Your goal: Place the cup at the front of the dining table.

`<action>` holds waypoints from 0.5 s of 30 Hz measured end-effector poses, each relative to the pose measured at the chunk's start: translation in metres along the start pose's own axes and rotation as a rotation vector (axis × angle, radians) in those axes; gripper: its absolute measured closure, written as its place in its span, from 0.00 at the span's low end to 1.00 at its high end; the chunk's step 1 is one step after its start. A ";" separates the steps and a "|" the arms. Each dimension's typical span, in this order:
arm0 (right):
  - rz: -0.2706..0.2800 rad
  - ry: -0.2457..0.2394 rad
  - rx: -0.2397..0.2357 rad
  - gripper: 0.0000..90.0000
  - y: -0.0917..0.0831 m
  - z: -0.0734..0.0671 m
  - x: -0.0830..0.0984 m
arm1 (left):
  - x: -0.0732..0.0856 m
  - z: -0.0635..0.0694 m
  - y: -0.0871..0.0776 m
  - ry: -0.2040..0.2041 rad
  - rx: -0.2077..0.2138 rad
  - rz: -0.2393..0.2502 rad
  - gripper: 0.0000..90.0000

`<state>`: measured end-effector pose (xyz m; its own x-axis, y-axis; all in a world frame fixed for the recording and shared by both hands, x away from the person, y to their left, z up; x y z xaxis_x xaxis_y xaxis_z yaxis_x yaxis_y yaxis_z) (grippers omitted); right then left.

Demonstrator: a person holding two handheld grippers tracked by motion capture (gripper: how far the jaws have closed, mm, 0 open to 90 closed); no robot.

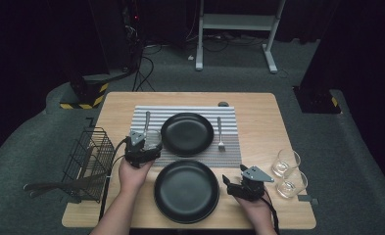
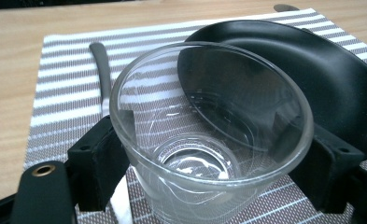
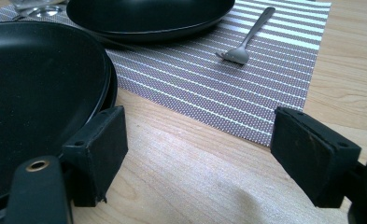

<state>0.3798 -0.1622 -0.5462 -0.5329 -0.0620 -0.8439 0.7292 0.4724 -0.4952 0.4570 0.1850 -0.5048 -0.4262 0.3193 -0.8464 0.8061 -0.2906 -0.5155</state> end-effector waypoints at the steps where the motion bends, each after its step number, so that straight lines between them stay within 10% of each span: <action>1: 0.000 -0.001 0.001 0.21 0.000 0.000 0.000 | -0.002 -0.001 -0.001 -0.001 0.001 0.007 0.22; 15: -0.003 -0.001 0.001 0.21 0.000 0.000 0.000 | 0.005 -0.010 0.016 -0.016 -0.020 -0.056 0.22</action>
<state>0.3801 -0.1622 -0.5464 -0.5346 -0.0646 -0.8426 0.7280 0.4711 -0.4980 0.4719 0.1910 -0.5156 -0.4770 0.3202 -0.8185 0.7887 -0.2549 -0.5594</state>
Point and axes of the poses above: each handheld gripper's, and its own axes: y roughly forward along the jaws, x roughly out of its underside, z roughly to its right, the point moved 5 cm from there along y, roughly forward along the jaws, and after that the axes turned 13 degrees about y, right-handed, at the moved point
